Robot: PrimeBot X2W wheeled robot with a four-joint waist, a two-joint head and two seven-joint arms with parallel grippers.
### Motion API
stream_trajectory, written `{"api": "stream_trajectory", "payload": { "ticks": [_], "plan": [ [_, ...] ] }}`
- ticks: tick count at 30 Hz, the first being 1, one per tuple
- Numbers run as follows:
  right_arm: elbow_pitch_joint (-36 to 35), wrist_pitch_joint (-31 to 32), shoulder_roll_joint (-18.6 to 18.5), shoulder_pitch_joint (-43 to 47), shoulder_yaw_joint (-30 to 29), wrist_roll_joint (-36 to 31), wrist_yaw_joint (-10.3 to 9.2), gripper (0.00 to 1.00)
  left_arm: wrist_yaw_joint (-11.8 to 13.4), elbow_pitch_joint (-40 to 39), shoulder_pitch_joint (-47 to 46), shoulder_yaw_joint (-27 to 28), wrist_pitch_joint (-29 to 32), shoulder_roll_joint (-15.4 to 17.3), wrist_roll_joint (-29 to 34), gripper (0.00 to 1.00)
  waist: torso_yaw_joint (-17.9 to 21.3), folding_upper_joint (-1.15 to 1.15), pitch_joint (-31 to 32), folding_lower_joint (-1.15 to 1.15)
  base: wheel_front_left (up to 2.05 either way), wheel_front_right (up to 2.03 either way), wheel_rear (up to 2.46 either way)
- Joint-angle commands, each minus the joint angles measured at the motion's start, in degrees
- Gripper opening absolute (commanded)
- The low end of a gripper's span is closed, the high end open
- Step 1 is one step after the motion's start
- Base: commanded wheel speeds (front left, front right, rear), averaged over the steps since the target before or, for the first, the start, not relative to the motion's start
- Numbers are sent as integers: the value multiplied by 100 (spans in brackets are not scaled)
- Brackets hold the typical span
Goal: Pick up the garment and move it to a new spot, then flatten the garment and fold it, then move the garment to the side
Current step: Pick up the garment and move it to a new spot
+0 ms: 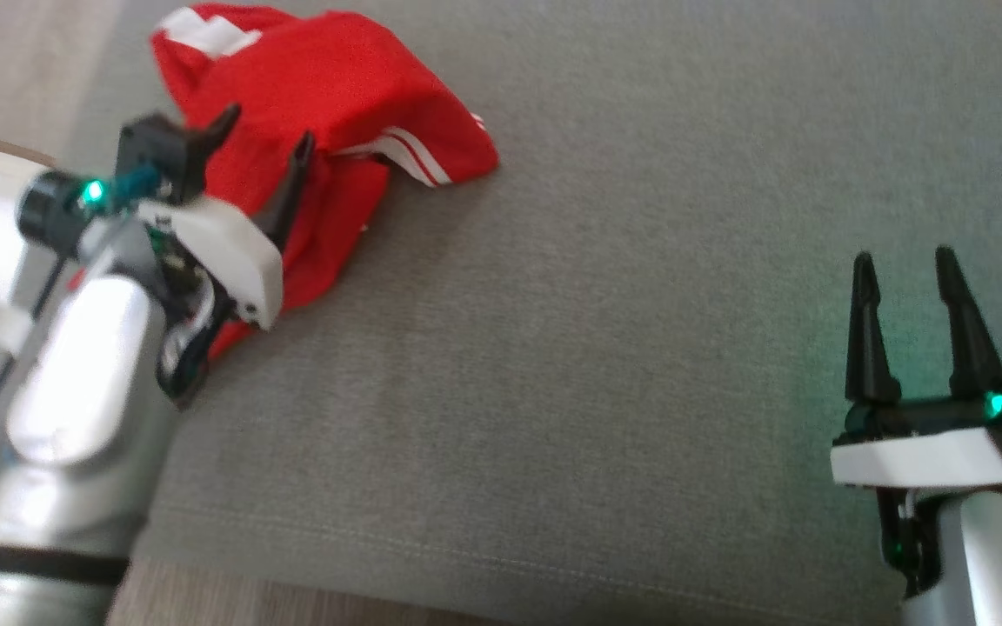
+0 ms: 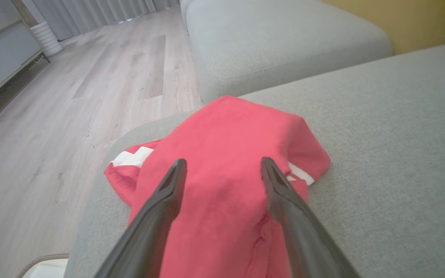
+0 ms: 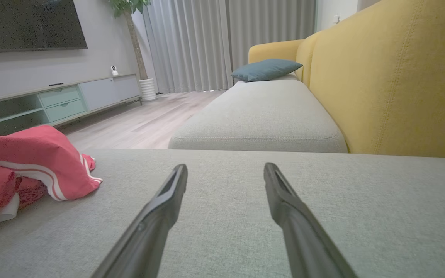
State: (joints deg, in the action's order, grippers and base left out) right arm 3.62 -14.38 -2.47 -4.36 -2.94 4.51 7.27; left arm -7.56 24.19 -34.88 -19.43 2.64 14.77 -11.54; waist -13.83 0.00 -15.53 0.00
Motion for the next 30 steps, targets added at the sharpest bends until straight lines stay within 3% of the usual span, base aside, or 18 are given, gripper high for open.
{"api": "stream_trajectory", "payload": {
  "ticks": [1,8,16,17,18,30],
  "plan": [
    [-257,-52,-41,-217,127,-59,22,100,11,-43,-488,-39,90,408,-156,100,218,0,-277,0,0,0,0],
    [-346,-45,-41,-326,166,-49,22,100,9,773,-1349,-791,366,820,-775,100,456,0,-582,0,0,0,0],
    [-344,-50,-41,-408,146,-33,22,100,8,1647,-1809,-1135,342,880,-1032,100,596,0,-739,0,0,0,0],
    [-343,-51,-41,-412,144,-31,22,100,8,1737,-1846,-1148,318,876,-1082,45,600,0,-746,0,0,0,0],
    [-341,-52,-41,-414,141,-28,22,100,8,1816,-1887,-1147,265,875,-1108,0,601,0,-751,0,0,0,0],
    [-92,-60,-41,-345,211,131,22,100,133,2039,-2121,-1015,-755,954,-1117,0,514,0,-238,0,0,0,0]
  ]
}}
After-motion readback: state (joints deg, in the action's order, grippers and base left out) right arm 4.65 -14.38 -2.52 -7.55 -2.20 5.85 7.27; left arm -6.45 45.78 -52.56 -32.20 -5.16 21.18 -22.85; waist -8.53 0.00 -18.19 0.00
